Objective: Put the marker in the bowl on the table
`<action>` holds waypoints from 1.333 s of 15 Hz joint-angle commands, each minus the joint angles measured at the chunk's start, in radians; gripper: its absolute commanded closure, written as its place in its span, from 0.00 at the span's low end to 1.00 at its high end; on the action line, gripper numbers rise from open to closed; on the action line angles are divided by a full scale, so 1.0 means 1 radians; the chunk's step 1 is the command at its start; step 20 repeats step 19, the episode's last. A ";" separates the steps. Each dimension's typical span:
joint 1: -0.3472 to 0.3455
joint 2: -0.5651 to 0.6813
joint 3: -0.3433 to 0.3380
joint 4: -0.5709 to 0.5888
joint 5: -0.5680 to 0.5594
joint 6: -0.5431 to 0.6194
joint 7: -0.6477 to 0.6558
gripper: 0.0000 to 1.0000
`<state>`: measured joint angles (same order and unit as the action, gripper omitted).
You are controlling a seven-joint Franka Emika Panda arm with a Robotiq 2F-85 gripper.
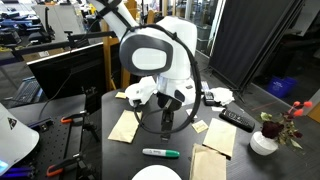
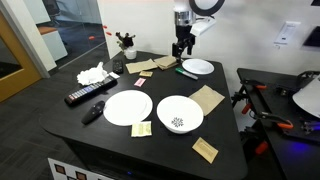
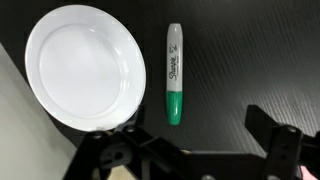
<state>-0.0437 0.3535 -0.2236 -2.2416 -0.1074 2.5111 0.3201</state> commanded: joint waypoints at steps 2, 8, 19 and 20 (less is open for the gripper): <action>0.007 -0.222 -0.002 -0.136 -0.021 -0.015 0.025 0.00; -0.024 -0.448 0.029 -0.236 -0.061 -0.048 0.054 0.00; -0.076 -0.538 0.091 -0.272 -0.074 -0.027 0.032 0.00; -0.076 -0.538 0.091 -0.272 -0.074 -0.027 0.032 0.00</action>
